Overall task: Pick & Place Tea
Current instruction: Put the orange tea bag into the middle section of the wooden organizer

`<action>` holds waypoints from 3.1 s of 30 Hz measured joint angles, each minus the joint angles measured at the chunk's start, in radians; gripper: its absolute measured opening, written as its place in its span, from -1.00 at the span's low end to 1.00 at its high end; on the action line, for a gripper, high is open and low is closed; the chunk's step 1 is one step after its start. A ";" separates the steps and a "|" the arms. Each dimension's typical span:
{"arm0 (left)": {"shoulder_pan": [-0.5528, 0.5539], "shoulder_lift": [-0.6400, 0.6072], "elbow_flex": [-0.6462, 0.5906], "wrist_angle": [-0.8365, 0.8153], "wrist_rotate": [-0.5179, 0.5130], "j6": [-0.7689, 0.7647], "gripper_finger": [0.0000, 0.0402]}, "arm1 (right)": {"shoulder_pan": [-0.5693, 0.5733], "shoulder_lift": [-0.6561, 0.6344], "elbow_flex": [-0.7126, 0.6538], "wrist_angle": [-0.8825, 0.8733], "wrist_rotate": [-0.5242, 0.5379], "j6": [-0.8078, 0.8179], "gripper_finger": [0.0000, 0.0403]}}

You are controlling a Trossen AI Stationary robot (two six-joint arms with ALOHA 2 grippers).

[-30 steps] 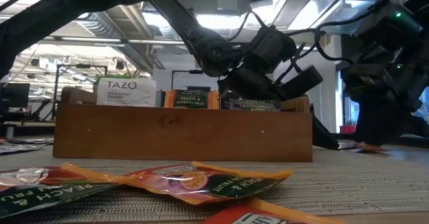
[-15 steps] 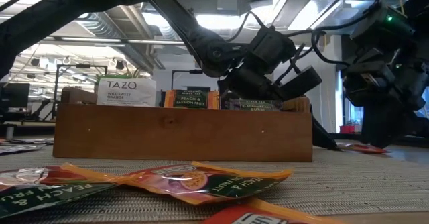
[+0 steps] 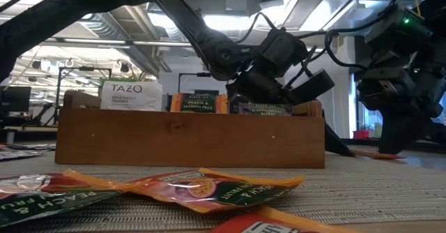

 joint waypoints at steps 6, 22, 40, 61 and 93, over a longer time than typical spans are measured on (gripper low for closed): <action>0.000 0.000 0.000 0.002 -0.001 0.000 -0.98 | -0.001 0.000 0.000 -0.006 0.011 -0.006 -0.97; 0.003 -0.113 -0.002 0.039 -0.078 -0.021 -0.94 | -0.002 -0.086 -0.003 -0.037 0.053 -0.112 -0.99; 0.134 -0.662 -0.322 -0.077 -0.049 -0.444 -0.99 | -0.001 -0.264 0.244 -0.319 0.529 -0.512 -0.99; 0.102 -0.712 -0.484 0.041 -0.078 -0.715 -0.45 | -0.001 -0.184 0.312 -0.012 0.678 -0.783 -0.99; 0.114 -0.712 -0.483 0.078 -0.053 -1.014 -0.43 | -0.002 -0.118 0.312 0.214 0.660 -0.915 -0.98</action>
